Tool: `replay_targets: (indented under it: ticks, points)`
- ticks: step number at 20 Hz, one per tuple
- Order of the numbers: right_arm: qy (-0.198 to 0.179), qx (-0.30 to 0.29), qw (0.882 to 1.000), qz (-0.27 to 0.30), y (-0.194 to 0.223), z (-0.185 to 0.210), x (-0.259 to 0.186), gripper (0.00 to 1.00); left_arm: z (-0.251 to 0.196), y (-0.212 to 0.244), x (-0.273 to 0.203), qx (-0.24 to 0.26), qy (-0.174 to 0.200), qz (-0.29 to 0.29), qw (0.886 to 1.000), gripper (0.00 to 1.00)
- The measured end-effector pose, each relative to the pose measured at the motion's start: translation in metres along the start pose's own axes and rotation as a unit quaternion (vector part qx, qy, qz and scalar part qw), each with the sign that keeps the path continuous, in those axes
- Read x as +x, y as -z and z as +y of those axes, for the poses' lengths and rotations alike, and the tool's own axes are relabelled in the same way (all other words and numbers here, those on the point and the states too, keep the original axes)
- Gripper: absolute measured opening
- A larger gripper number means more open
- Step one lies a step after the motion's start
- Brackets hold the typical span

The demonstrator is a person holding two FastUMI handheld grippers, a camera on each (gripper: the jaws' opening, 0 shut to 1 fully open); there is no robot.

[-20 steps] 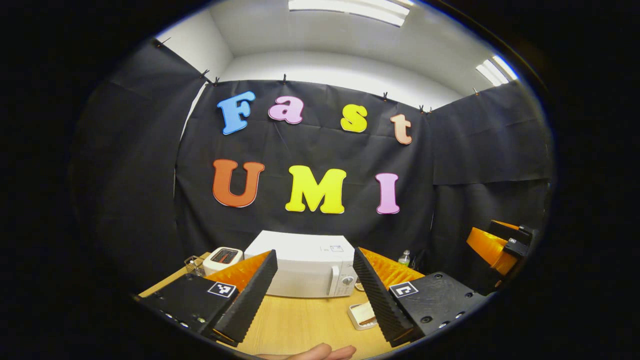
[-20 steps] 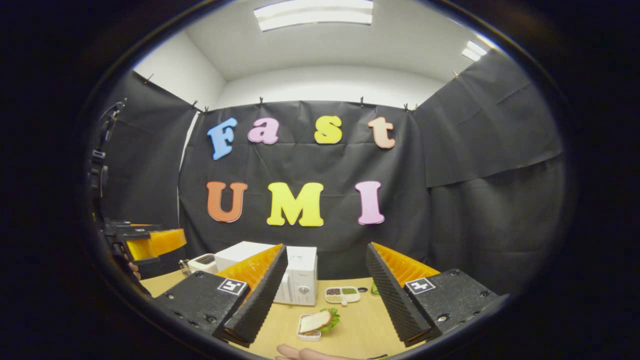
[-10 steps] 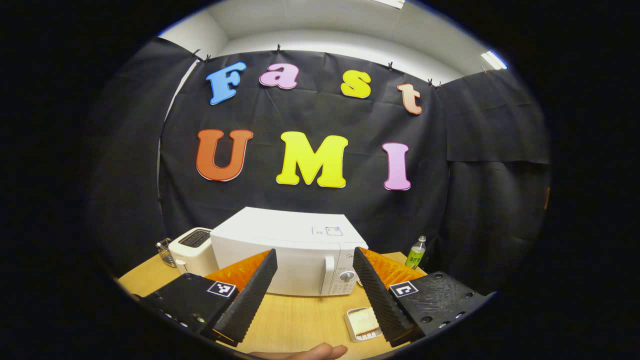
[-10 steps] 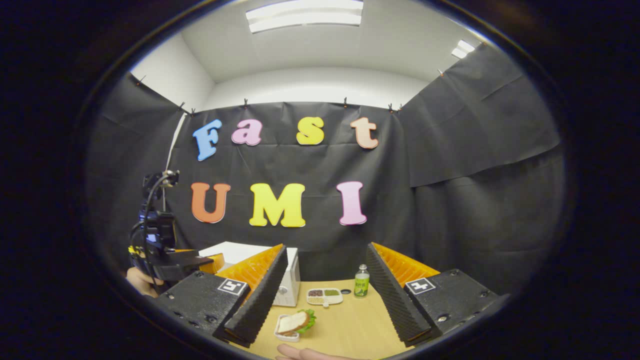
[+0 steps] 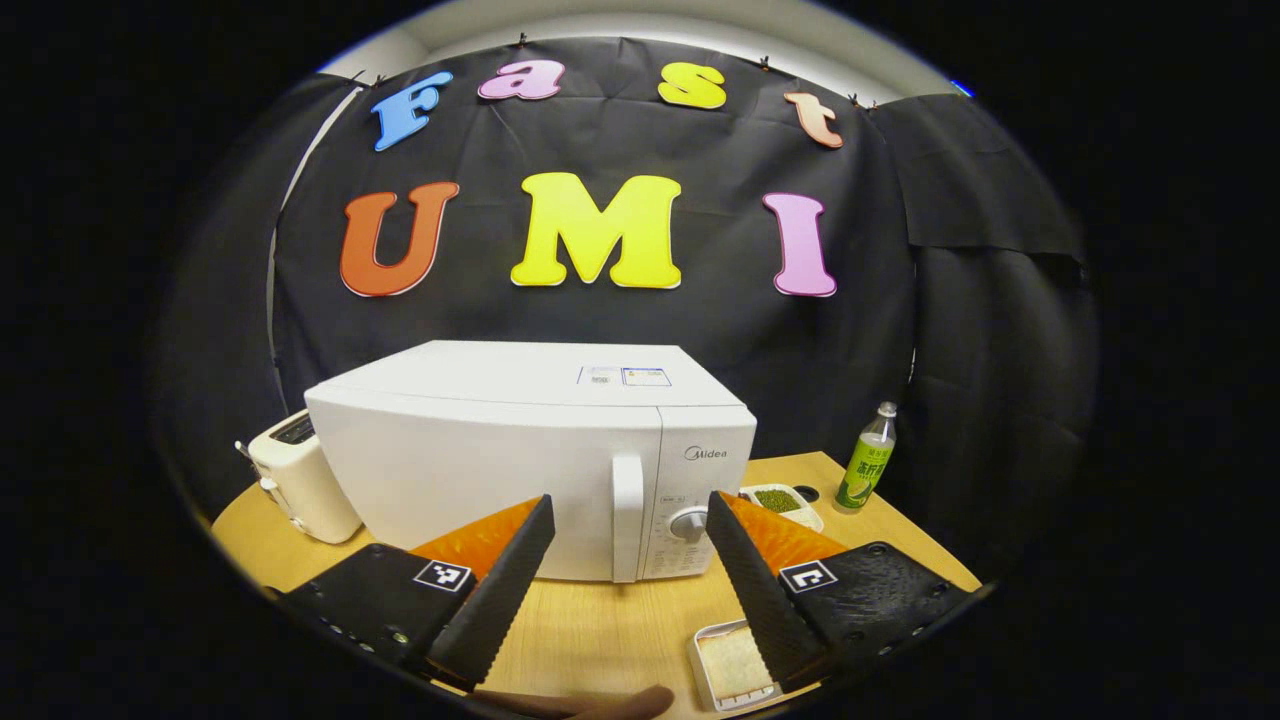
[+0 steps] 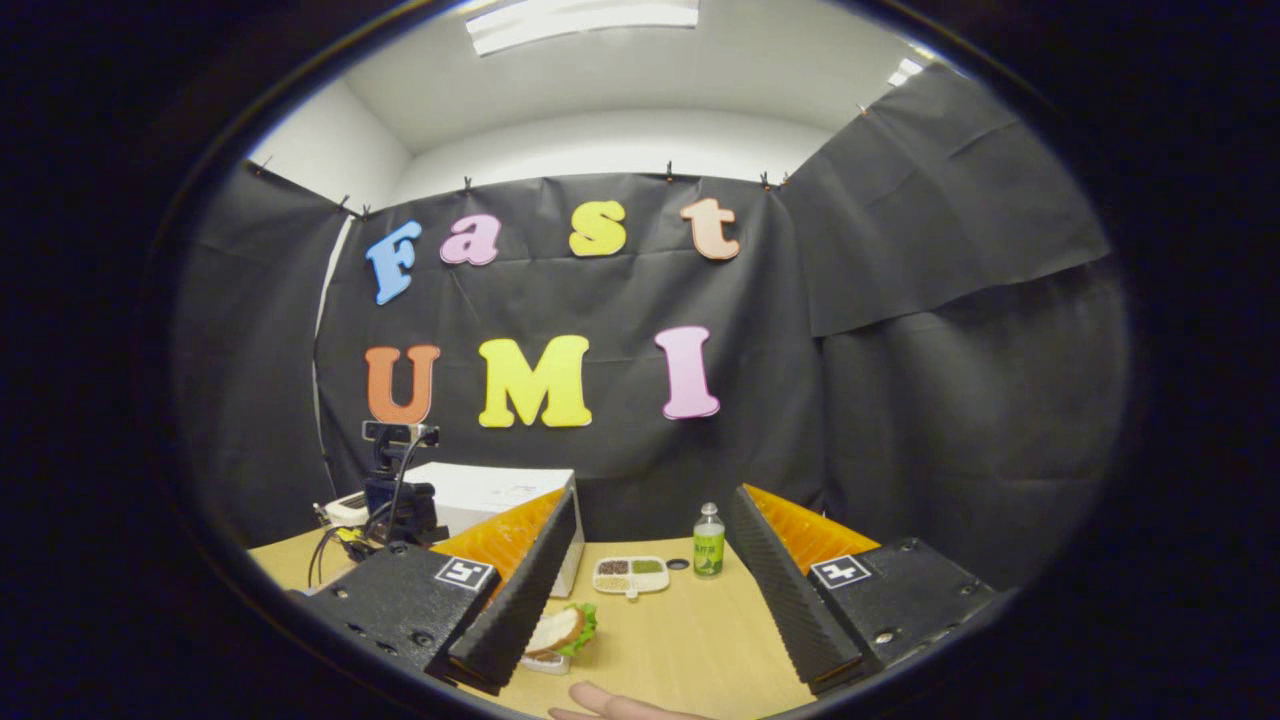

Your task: Open the microwave oven with the left hand, put the food in, and close the microwave oven.

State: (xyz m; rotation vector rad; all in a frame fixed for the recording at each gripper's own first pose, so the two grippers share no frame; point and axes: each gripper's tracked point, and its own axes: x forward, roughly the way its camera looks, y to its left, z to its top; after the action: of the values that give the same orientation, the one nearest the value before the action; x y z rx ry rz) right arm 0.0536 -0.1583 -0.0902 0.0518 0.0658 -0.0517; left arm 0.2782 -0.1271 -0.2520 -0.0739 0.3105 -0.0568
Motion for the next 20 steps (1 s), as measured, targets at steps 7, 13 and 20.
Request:
replay_targets:
  ticks: [7,13,20]
  points:
    - [0.014,0.002,1.000,0.009,0.020,-0.025,0.003,0.92,0.002,0.009,0.043,0.040,-0.020,-0.063,0.997,1.00]
    - [0.024,-0.018,0.999,0.010,0.021,-0.041,-0.007,1.00,-0.004,0.044,0.073,0.007,0.013,-0.040,0.999,0.89]
    - [0.028,-0.041,0.999,0.001,0.010,-0.041,-0.024,0.92,0.016,0.047,0.080,0.059,-0.051,-0.067,0.995,0.50]
